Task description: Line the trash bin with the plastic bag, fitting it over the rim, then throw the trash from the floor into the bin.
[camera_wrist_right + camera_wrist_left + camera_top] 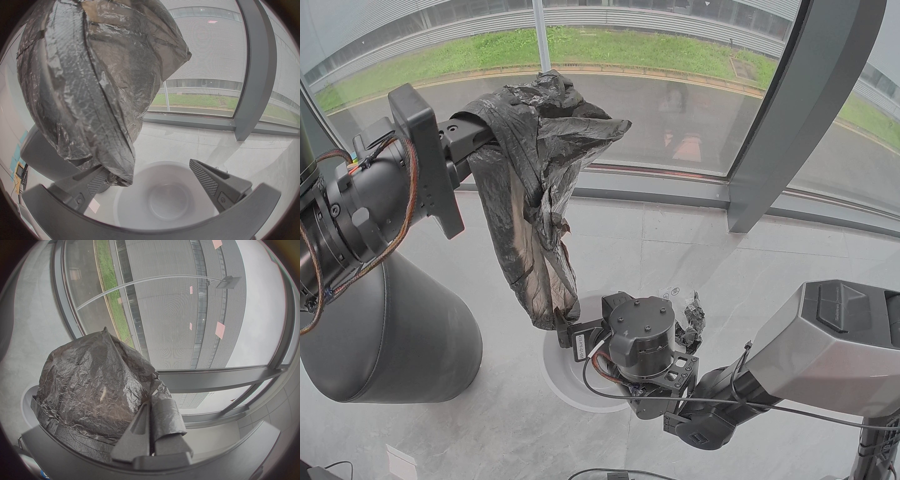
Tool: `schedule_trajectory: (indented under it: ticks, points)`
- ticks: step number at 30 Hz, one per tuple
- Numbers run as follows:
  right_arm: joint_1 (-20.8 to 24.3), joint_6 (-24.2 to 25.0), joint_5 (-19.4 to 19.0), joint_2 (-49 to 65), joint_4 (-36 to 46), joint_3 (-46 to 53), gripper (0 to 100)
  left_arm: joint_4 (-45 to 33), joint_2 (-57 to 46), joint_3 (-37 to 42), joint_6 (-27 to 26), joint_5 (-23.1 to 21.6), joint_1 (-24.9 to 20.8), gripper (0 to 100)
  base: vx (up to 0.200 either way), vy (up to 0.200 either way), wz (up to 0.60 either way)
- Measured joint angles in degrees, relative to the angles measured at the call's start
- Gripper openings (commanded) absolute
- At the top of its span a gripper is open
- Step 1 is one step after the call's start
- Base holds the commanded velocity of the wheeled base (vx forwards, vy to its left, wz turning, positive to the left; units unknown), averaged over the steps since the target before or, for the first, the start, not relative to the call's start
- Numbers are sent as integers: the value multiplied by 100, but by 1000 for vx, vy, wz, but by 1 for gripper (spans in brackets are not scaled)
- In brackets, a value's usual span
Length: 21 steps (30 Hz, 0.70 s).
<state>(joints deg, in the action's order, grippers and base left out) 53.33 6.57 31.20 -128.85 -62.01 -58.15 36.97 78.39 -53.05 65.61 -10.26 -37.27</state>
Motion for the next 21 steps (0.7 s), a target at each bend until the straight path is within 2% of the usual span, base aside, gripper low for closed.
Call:
schedule_trajectory:
  ticks: [7, 21]
  points:
    - [-52, -4, -7, -59, -1, -128, 100, 0, -52, 22, 79, -29, -16, 0, 0, 0, 0]
    - [-99, -389, -2, -384, -20, -690, 100, -6, -149, 49, 119, -38, -94, 0, 0, 0, 0]
